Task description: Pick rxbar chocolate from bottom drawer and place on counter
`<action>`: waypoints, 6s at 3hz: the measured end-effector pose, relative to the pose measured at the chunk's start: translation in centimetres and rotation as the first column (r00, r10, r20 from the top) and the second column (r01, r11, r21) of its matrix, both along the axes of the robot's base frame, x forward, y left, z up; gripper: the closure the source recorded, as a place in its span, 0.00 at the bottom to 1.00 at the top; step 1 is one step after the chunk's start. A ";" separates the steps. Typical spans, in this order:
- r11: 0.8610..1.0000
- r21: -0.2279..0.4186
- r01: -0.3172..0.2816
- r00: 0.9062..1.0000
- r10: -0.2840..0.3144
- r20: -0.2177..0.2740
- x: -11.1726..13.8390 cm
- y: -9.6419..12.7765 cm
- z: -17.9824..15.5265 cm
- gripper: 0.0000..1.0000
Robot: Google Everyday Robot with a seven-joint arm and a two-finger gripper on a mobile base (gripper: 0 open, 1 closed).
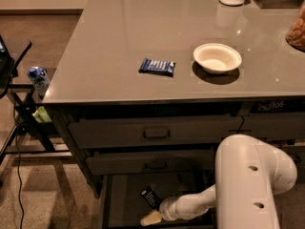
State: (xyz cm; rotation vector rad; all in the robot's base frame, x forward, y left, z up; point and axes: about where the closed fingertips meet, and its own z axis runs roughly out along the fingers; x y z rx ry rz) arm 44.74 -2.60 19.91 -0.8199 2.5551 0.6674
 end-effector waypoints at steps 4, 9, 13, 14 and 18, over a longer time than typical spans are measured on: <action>0.995 0.099 -0.023 0.992 0.010 0.128 5.2 4.9 -4.0 0.00; 0.999 0.045 -0.001 0.992 -0.005 0.127 7.0 2.7 -8.1 0.00; 0.999 0.045 0.000 0.993 -0.006 0.120 6.8 2.7 -8.3 0.64; 0.999 0.045 0.000 0.993 -0.006 0.120 6.8 2.7 -8.3 0.88; 0.999 0.045 0.011 0.992 -0.016 0.124 7.1 2.6 -6.6 1.00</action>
Offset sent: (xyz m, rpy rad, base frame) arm 0.0445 0.0265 -0.0781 0.0925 -0.0350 -0.0503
